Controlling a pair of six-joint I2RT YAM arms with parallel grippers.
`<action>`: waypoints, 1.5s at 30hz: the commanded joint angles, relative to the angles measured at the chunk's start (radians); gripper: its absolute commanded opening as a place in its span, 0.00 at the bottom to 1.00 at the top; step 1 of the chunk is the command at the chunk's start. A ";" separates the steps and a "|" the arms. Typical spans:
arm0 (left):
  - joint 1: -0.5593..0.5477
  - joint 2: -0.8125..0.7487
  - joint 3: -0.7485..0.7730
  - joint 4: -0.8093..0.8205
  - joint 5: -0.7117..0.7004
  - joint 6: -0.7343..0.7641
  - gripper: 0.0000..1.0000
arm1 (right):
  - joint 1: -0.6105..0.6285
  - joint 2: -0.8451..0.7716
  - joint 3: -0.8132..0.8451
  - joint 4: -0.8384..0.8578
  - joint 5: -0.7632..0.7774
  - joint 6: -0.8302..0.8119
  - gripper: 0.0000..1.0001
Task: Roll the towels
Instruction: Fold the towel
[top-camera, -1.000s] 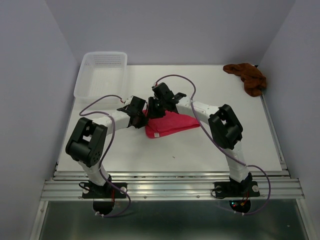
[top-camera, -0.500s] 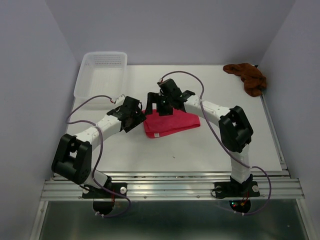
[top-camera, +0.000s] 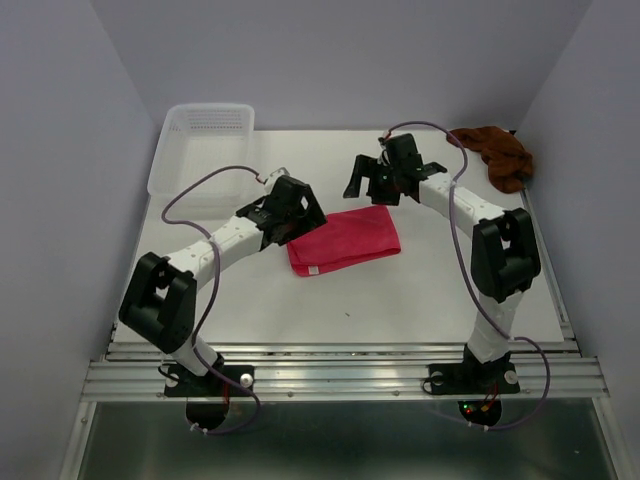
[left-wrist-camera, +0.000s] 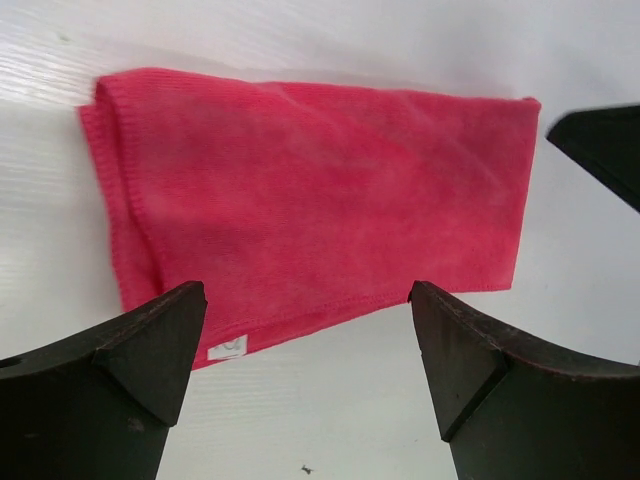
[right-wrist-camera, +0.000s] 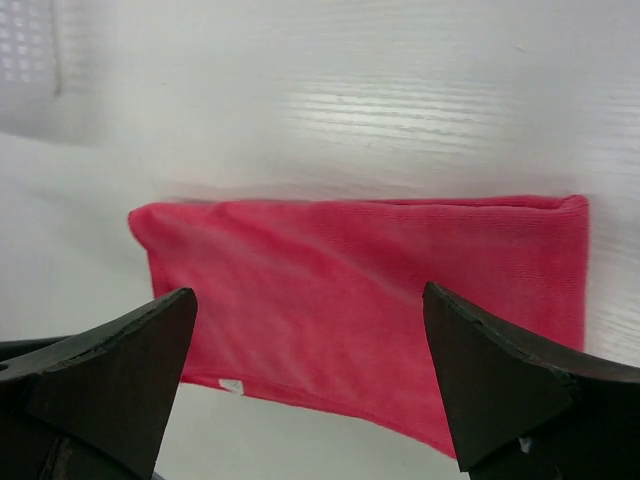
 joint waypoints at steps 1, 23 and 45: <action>-0.037 0.075 0.036 0.023 0.051 0.025 0.95 | -0.036 0.056 0.030 -0.016 0.006 -0.042 1.00; 0.012 0.342 0.129 0.022 0.059 0.144 0.95 | -0.109 -0.130 -0.431 0.135 0.165 0.122 1.00; 0.008 0.779 0.668 0.030 0.286 0.583 0.96 | 0.294 -0.439 -0.799 0.244 0.347 0.404 1.00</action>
